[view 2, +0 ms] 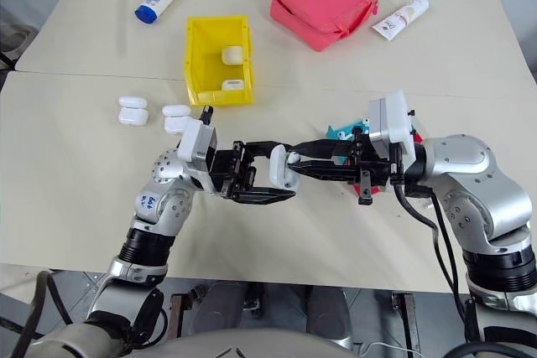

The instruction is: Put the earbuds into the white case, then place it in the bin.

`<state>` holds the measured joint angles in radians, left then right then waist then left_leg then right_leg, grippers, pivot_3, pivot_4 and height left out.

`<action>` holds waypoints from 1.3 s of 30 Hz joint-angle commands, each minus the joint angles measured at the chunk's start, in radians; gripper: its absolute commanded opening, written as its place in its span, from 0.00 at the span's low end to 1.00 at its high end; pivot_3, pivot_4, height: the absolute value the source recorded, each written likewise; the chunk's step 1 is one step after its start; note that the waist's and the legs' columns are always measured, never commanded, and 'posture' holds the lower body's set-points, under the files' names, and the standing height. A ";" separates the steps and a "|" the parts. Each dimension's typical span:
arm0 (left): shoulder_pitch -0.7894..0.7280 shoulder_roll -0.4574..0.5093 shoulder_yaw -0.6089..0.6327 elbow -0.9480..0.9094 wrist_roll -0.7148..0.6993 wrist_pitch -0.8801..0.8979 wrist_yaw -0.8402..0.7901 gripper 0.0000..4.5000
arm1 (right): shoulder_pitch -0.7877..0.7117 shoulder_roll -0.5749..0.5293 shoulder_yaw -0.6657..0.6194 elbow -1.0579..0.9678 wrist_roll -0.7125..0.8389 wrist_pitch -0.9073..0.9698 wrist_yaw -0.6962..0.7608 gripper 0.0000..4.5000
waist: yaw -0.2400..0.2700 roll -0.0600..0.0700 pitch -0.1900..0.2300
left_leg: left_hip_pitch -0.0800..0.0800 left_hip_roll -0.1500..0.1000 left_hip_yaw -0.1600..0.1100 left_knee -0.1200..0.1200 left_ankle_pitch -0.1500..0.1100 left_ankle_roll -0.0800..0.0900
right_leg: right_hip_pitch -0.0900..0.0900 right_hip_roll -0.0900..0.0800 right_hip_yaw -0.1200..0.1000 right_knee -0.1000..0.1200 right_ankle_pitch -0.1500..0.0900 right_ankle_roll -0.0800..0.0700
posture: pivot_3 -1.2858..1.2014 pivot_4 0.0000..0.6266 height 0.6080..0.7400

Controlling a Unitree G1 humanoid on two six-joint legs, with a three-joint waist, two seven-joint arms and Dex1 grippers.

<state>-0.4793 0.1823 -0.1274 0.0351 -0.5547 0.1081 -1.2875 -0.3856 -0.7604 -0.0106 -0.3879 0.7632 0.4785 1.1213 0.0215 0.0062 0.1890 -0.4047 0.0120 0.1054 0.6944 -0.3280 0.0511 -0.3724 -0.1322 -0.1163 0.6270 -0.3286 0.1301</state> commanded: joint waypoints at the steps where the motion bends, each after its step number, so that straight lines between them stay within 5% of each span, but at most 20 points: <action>1: -0.047 -0.012 0.070 -0.093 -0.092 -0.064 -0.027 0.62 | 0.026 -0.027 0.052 0.065 -0.080 0.036 0.003 0.11 | 0.000 0.000 0.000 | 0.000 0.000 0.000 0.000 0.000 0.000 | 0.000 0.000 0.000 0.000 0.000 0.000 | 0.52 0.24 1.00; 4: -0.041 -0.007 0.065 -0.096 -0.093 -0.059 -0.032 0.62 | 0.016 -0.029 0.056 0.062 -0.084 0.036 0.009 0.11 | 0.002 0.000 0.000 | 0.000 0.000 0.000 0.000 0.000 0.000 | 0.000 0.000 0.000 0.000 0.000 0.000 | 0.52 0.24 1.00; 9: -0.030 -0.001 0.050 -0.095 -0.074 -0.050 -0.038 0.62 | -0.013 -0.019 0.046 0.052 -0.091 0.034 -0.011 0.47 | 0.001 0.000 0.000 | 0.000 0.000 0.000 0.000 0.000 0.000 | 0.000 0.000 0.000 0.000 0.000 0.000 | 0.52 0.24 1.00; 23: 0.010 0.047 0.038 -0.060 -0.039 -0.024 -0.059 0.62 | -0.071 -0.056 -0.040 0.027 -0.077 0.075 -0.055 0.47 | 0.001 0.000 0.000 | 0.000 0.000 0.000 0.000 0.000 0.000 | 0.000 0.000 0.000 0.000 0.000 0.000 | 0.52 0.24 1.00; 28: 0.025 0.055 0.055 -0.062 -0.042 -0.040 -0.048 0.62 | 0.020 -0.171 -0.157 0.064 -0.127 0.058 -0.051 0.47 | 0.004 0.000 0.000 | -0.001 -0.001 -0.001 0.000 0.000 0.000 | 0.001 -0.001 -0.001 0.000 0.000 0.000 | 0.52 0.24 1.00; 39: 0.071 0.040 0.085 -0.074 -0.120 -0.050 -0.088 0.62 | 0.153 -0.171 -0.294 -0.060 -0.070 0.148 -0.158 0.47 | 0.001 0.000 0.000 | 0.000 0.000 0.000 0.000 0.000 0.000 | 0.000 -0.001 0.000 0.000 0.000 0.000 | 0.52 0.24 1.00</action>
<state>-0.4153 0.2240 -0.0576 0.0080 -0.6287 0.0634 -1.3571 -0.2484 -0.9322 -0.2528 -0.4041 0.6657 0.6124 0.9852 0.0227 0.0062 0.1890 -0.4052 0.0123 0.1052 0.6946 -0.3282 0.0513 -0.3722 -0.1329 -0.1166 0.6266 -0.3286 0.1301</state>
